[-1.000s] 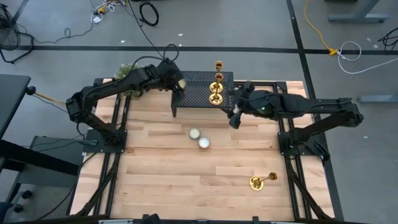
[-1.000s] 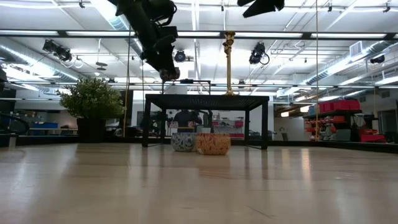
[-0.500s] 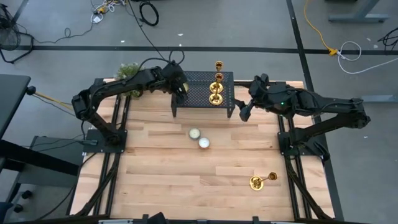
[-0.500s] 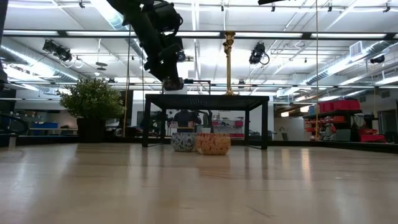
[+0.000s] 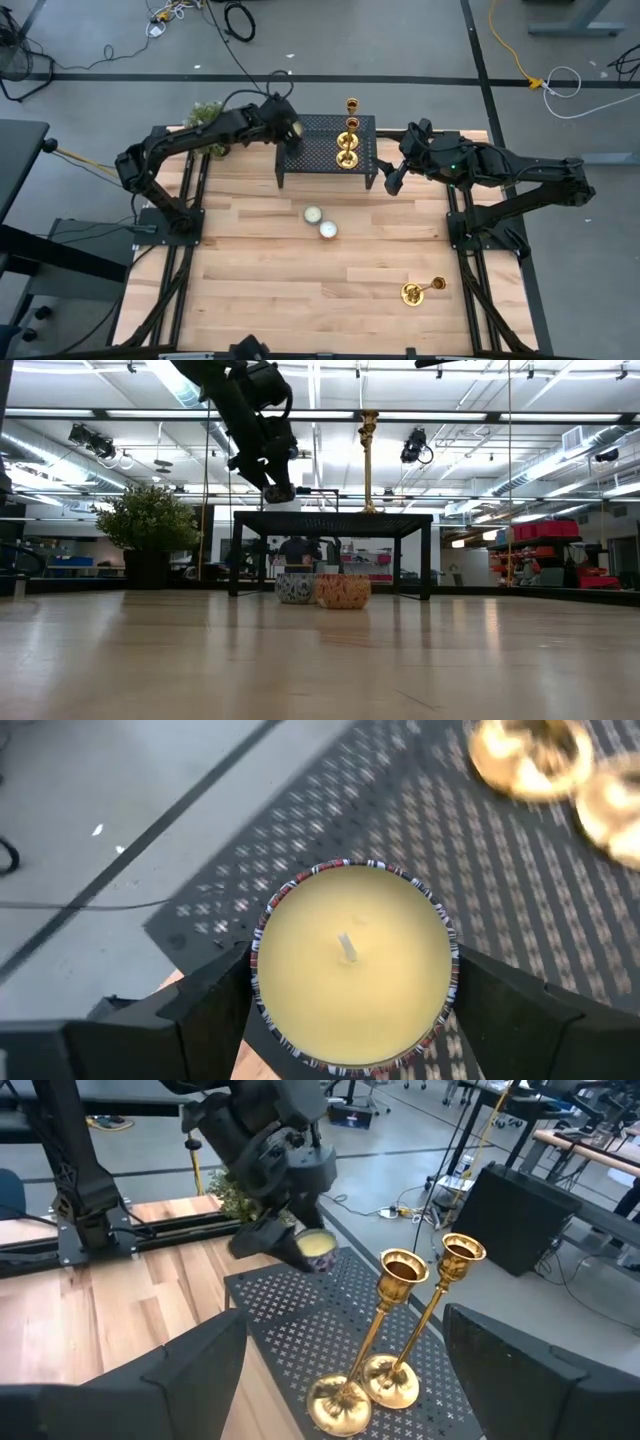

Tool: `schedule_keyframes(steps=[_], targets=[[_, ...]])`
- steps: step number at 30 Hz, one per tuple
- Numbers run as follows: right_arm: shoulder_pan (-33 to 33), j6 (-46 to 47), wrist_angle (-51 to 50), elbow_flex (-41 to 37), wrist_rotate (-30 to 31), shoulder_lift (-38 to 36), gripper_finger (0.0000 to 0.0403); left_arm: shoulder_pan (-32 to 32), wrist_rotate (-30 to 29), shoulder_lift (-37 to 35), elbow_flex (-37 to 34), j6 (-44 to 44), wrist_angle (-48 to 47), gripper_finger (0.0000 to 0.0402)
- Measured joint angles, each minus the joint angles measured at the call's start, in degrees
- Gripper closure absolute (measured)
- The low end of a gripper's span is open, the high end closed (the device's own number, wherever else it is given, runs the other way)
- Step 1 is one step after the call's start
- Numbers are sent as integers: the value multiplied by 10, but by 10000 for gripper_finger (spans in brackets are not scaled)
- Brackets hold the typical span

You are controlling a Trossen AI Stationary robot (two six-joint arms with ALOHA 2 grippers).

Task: Pick & Place candle stick holders
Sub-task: Put the patterned red scented candle on the shelf

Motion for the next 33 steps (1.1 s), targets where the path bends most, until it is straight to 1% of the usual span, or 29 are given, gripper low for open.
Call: schedule_keyframes(steps=[6,10,12,20,33], targets=[[0,14,0,0,1,0,66,13,5,8,0,-40,32,92],[0,14,0,0,1,0,66,24,27,25,0,-67,29,92],[0,14,0,0,3,0,66,25,26,34,0,-74,28,92],[0,15,0,0,4,0,66,26,30,63,0,-74,42,92],[0,16,0,0,4,0,66,26,32,64,0,-73,44,91]])
